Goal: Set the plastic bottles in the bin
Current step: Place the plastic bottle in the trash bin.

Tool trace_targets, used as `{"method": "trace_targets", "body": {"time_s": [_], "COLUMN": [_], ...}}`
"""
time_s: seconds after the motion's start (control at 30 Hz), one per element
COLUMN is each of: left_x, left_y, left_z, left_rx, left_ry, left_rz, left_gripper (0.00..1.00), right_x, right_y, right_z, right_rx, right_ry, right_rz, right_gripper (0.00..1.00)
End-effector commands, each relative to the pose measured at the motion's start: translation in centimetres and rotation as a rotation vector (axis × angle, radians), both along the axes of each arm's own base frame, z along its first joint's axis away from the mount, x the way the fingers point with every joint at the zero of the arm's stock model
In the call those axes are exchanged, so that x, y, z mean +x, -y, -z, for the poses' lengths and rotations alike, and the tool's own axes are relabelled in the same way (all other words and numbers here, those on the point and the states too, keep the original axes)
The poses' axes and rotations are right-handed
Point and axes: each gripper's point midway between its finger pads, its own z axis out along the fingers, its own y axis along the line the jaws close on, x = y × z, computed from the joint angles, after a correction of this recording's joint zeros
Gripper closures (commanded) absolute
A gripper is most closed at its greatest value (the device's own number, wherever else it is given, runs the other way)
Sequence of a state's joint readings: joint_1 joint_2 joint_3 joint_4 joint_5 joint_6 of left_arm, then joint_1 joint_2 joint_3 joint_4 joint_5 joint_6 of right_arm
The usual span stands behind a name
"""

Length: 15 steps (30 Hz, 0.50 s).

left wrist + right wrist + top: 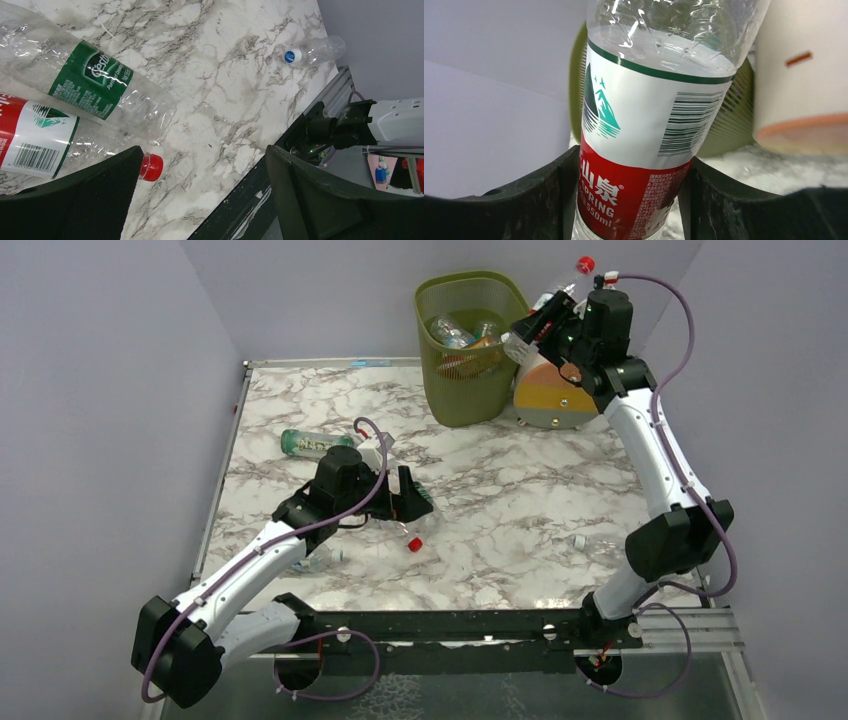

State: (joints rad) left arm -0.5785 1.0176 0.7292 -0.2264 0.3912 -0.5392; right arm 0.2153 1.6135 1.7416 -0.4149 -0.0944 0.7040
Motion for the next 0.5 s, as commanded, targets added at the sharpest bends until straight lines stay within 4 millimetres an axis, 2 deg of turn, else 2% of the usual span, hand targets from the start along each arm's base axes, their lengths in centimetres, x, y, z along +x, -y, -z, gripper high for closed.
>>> {"method": "trace_targets", "body": {"time_s": [0.0, 0.17, 0.33, 0.47], "left_x": [0.3, 0.1, -0.1, -0.3], "left_y": [0.1, -0.1, -0.4, -0.6], "left_z": [-2.5, -2.9, -3.1, -3.2], "left_rx": [-0.032, -0.036, -0.039, -0.041], "left_ry": [0.055, 0.060, 0.061, 0.064], "left_rz": [-0.016, -0.022, -0.030, -0.036], "left_gripper": [0.01, 0.01, 0.01, 0.01], "right_x": [2.3, 5.1, 8.1, 10.0], "right_y": [-3.5, -6.5, -9.1, -10.4], "right_z": [-5.0, -6.4, -5.7, -4.7], "right_rx": [0.044, 0.060, 0.034, 0.019], "right_ry": [0.187, 0.282, 0.343, 0.355], "right_rz": [-0.130, -0.204, -0.264, -0.295], "right_gripper": [0.43, 0.43, 0.43, 0.42]}}
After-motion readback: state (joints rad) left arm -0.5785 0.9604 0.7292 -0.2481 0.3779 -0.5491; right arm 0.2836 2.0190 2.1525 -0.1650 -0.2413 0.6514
